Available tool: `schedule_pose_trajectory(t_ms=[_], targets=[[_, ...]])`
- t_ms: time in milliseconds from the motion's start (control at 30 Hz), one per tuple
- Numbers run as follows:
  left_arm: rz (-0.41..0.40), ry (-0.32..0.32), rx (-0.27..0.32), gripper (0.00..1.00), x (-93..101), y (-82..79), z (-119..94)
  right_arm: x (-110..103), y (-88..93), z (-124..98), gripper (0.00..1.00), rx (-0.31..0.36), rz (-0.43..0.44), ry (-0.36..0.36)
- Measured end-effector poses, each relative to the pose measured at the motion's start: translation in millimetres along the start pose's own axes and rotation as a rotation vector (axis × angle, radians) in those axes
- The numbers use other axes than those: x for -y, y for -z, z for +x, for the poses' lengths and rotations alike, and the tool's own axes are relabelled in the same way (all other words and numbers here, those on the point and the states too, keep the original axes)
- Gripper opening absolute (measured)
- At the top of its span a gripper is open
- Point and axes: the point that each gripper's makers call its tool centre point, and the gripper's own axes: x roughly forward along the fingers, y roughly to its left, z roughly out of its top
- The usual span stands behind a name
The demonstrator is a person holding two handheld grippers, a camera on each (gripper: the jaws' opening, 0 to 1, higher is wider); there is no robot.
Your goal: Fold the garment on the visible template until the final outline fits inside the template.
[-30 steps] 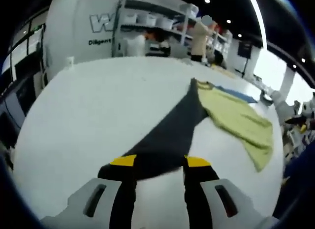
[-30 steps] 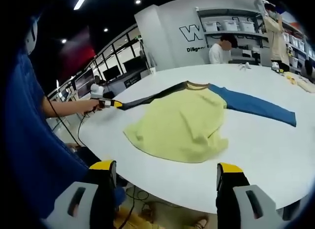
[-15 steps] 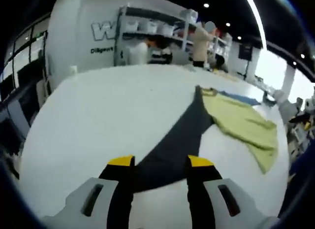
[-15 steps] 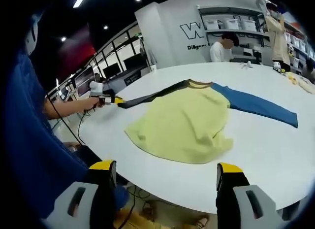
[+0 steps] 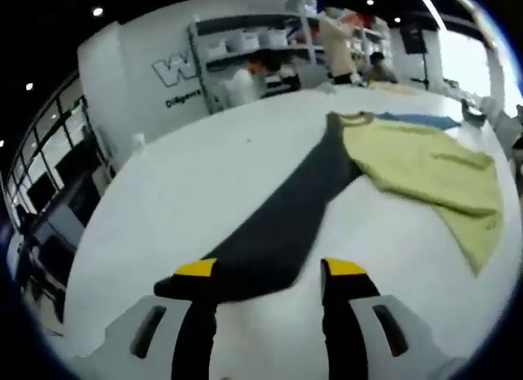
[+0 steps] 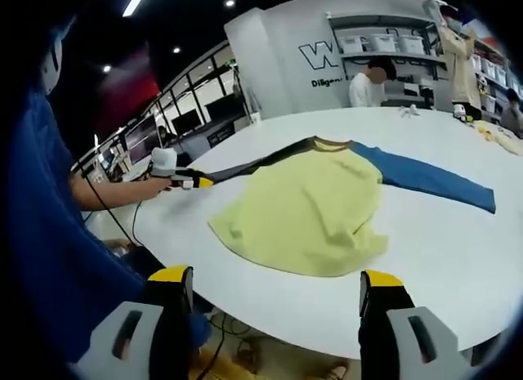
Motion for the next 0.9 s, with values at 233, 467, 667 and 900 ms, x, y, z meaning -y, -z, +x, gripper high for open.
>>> schedule_pose_trajectory(t_ms=[233,467,667,900], targets=[[0.032,-0.060,-0.002,0.48,-9.7,1.9,0.9,6.5,7.9,-12.5,0.82,0.012,0.029,0.034],[0.065,-0.107,0.021,0.40,-17.7,-2.6,-1.3,15.2,13.3,-16.4,0.82,0.010,0.044,0.045],[0.008,-0.146,0.066,0.29,-34.8,-19.2,-5.1,15.5,10.9,-14.8,0.82,0.011,0.040,0.044],[-0.043,-0.145,0.063,0.26,-59.8,-19.9,6.9,10.6,10.0,-12.3,0.82,0.008,0.042,0.043]])
